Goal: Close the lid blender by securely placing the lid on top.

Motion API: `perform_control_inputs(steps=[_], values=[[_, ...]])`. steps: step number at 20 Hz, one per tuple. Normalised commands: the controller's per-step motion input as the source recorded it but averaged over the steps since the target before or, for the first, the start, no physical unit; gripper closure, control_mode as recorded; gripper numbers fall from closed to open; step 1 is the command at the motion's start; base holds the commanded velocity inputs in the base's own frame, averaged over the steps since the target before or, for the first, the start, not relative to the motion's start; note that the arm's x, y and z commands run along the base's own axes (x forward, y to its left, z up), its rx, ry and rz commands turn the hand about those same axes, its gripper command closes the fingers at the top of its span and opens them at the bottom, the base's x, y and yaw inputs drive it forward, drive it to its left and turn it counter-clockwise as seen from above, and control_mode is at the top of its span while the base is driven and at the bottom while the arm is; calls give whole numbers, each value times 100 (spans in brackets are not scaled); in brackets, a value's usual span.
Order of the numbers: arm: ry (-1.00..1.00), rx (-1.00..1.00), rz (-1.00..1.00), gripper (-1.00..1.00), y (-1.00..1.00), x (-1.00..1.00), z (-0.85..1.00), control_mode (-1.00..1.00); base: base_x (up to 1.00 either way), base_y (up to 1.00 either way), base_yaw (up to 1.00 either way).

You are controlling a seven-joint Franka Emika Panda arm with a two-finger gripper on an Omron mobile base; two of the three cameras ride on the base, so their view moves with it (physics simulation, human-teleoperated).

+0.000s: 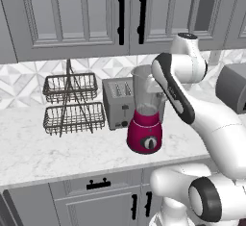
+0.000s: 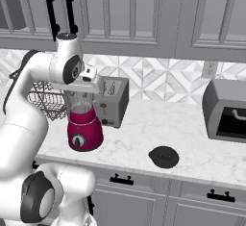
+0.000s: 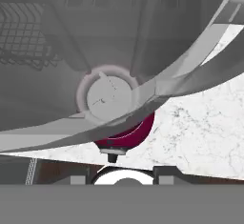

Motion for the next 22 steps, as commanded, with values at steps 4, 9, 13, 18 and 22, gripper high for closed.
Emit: perform_control_inputs(steps=[4, 9, 13, 18, 22], values=[[-6, 6, -10, -100, -37, -35, 0, -100, 0, 0, 0], [-4, 11, -28, -100, -100, -57, 0, -100, 0, 0, 0], [0, 5, -30, -100, -100, -33, -6, -100, 0, 0, 0], [7, 0, -35, -100, -100, -18, -34, -100, 0, 0, 0], [21, 0, -42, -100, -100, -1, -59, -100, 0, 0, 0]])
